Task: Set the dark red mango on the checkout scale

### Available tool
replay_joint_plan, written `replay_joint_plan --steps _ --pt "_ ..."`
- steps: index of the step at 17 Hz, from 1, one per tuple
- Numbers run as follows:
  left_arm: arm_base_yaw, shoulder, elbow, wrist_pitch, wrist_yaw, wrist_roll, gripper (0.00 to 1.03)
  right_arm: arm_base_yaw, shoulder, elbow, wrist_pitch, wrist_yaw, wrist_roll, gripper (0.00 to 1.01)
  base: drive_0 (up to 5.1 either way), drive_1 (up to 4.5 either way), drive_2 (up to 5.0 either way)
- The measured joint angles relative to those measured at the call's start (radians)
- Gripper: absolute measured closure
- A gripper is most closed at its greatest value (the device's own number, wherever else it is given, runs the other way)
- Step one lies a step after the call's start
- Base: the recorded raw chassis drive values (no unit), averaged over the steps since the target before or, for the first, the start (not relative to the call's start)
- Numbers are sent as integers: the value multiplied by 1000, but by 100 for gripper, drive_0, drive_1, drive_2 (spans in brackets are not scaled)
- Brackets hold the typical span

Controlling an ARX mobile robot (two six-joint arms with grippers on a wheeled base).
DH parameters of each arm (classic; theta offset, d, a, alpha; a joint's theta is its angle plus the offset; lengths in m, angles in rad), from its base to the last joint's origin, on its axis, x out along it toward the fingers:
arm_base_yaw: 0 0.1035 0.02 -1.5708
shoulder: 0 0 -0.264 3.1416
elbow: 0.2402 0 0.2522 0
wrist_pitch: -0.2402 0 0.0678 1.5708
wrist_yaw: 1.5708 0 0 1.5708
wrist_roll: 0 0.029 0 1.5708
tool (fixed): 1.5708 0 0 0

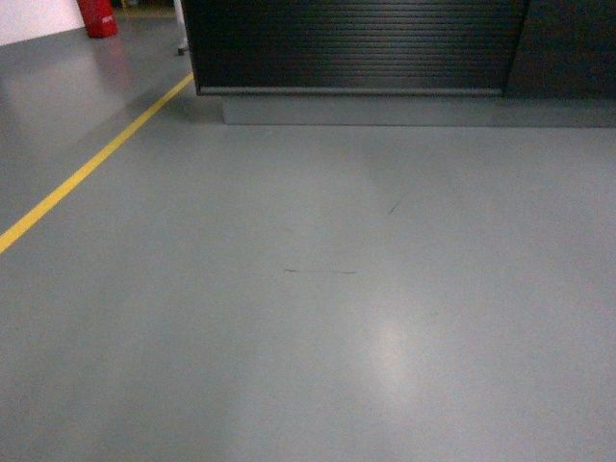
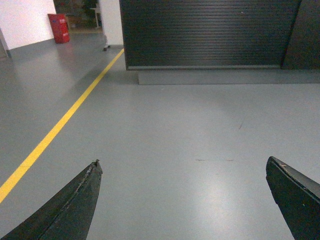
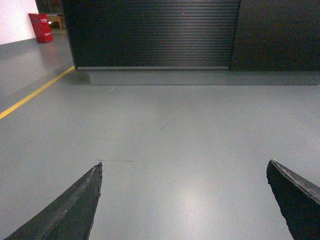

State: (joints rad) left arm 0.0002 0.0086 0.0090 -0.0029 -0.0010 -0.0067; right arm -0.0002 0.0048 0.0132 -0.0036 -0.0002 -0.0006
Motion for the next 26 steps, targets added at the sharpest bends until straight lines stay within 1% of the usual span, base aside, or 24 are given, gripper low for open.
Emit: replay_joint_plan --steps 14,26 --pt "0 0 0 1 0 0 5 0 0 0 1 0 0 3 0 0 0" --pt "0 0 0 0 1 0 5 0 0 0 0 0 0 3 -4 401 -409"
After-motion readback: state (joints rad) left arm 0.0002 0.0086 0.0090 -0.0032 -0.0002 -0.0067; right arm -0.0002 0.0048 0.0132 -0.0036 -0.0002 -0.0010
